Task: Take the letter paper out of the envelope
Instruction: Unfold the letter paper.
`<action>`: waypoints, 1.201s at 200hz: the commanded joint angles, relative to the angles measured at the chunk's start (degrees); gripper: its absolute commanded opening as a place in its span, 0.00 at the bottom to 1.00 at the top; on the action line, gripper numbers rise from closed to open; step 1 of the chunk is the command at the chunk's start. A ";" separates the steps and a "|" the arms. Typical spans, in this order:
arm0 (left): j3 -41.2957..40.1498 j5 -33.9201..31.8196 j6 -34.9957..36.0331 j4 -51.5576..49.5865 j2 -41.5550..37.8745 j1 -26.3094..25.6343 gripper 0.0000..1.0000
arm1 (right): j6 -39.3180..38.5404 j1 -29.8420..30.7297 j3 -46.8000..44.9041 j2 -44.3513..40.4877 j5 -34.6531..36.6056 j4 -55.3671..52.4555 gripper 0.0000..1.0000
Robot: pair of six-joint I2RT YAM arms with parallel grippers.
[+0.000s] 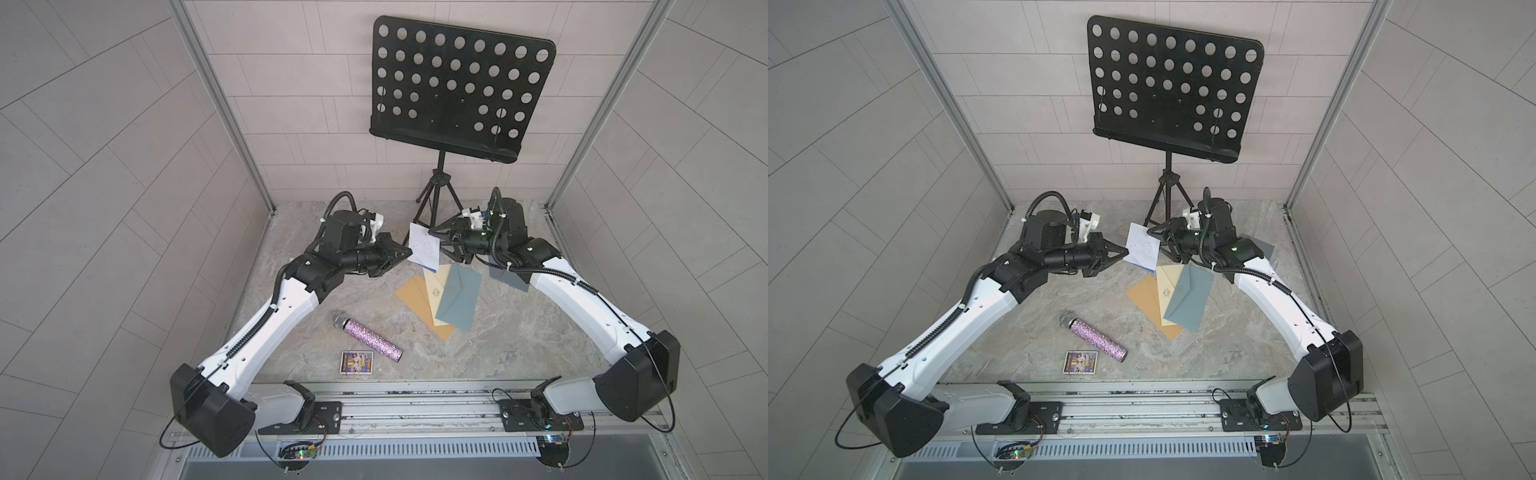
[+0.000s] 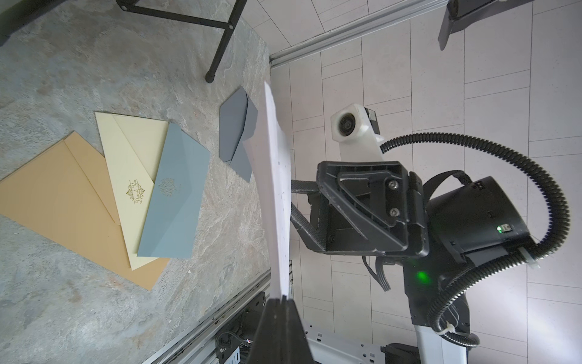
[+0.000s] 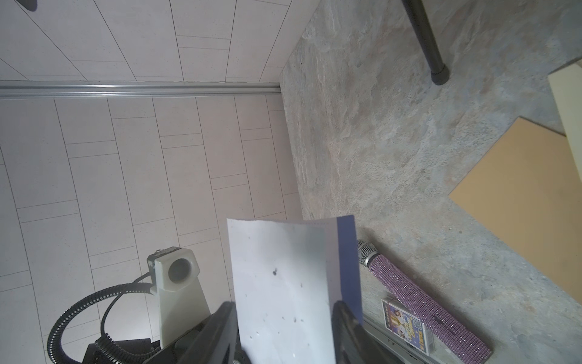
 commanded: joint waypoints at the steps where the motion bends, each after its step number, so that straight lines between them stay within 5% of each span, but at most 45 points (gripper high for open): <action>1: -0.80 -0.16 -0.35 1.33 0.04 -0.39 0.00 | 2.02 0.83 0.70 -1.69 -0.37 0.72 0.50; 197: -2.75 0.72 -6.80 8.59 -0.28 -0.91 0.00 | 5.28 3.99 -3.17 -3.27 -1.55 8.06 0.33; 240: -2.44 0.47 -7.76 10.20 0.28 -1.53 0.00 | -2.55 5.10 0.51 -2.17 0.20 -1.82 0.23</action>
